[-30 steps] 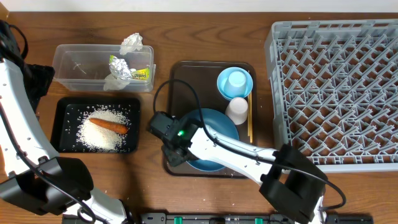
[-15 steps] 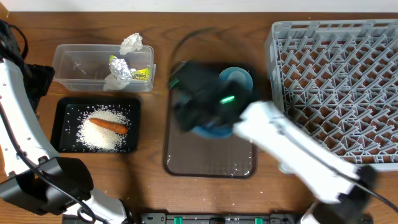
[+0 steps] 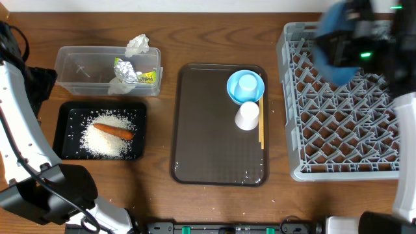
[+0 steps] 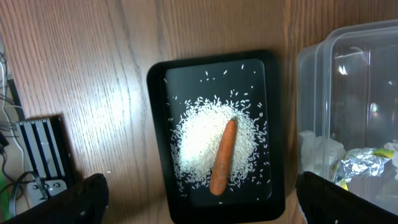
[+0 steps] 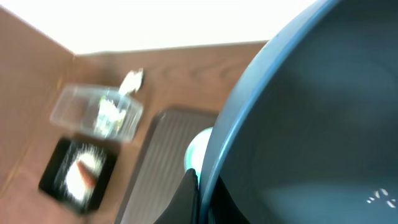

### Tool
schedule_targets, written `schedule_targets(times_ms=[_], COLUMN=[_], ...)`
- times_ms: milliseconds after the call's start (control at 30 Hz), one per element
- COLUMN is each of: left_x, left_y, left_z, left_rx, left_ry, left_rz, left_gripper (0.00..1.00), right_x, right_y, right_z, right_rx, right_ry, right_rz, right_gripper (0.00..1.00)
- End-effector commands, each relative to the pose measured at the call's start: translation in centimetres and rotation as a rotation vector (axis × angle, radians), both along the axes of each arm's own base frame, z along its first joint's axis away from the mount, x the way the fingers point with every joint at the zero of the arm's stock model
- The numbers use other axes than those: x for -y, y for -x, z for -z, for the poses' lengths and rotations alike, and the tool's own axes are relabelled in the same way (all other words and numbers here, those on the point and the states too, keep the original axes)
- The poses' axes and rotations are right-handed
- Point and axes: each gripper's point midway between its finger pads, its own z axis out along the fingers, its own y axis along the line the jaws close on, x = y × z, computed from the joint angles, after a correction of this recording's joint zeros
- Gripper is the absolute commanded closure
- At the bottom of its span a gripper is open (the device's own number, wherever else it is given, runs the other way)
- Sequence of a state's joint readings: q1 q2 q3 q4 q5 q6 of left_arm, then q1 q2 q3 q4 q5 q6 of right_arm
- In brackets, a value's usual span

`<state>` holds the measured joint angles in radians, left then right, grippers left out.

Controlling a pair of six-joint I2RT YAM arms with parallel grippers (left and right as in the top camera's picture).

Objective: Sort waste into correct bins and load items into the dishwasher rack
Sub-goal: 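Lift the blue plate and carry it right to the dish rack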

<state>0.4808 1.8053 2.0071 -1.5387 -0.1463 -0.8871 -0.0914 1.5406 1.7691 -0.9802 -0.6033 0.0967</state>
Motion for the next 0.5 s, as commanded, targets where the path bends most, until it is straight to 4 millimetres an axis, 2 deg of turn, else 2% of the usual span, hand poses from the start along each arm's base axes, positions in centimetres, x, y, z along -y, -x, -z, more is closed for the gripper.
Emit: schedule_targets(times_ms=[0,100,233,300,467], left_x=[-0.4,-0.4,-0.4,-0.4,-0.4], left_y=[0.3,0.3,0.3,0.3,0.3], left_z=[-0.2,-0.2,-0.2,-0.2,-0.2], left_rx=[-0.006,-0.006,-0.006,-0.006,-0.006], left_ry=[-0.018,-0.018,-0.018,-0.018,-0.018], left_rz=[-0.012,-0.012,-0.011,-0.011,-0.011], left_gripper=[0.02,0.02,0.02,0.02,0.02], right_x=[2.7,5.2,8.1,9.1,11.2], right_y=[-0.9,-2.3,-4.2,-5.2,-7.8], right_z=[-1.9,-2.5,-2.2,-1.3,2.4], right_rx=[0.109,0.191,0.261,0.273,0.228], right_ry=[-0.115,-0.17,-0.231,-0.258,-0.33], right_rz=[-0.076,-0.109,-0.142,-0.154,-0.14], right_gripper=[0.99,0.99,0.99,0.99,0.99])
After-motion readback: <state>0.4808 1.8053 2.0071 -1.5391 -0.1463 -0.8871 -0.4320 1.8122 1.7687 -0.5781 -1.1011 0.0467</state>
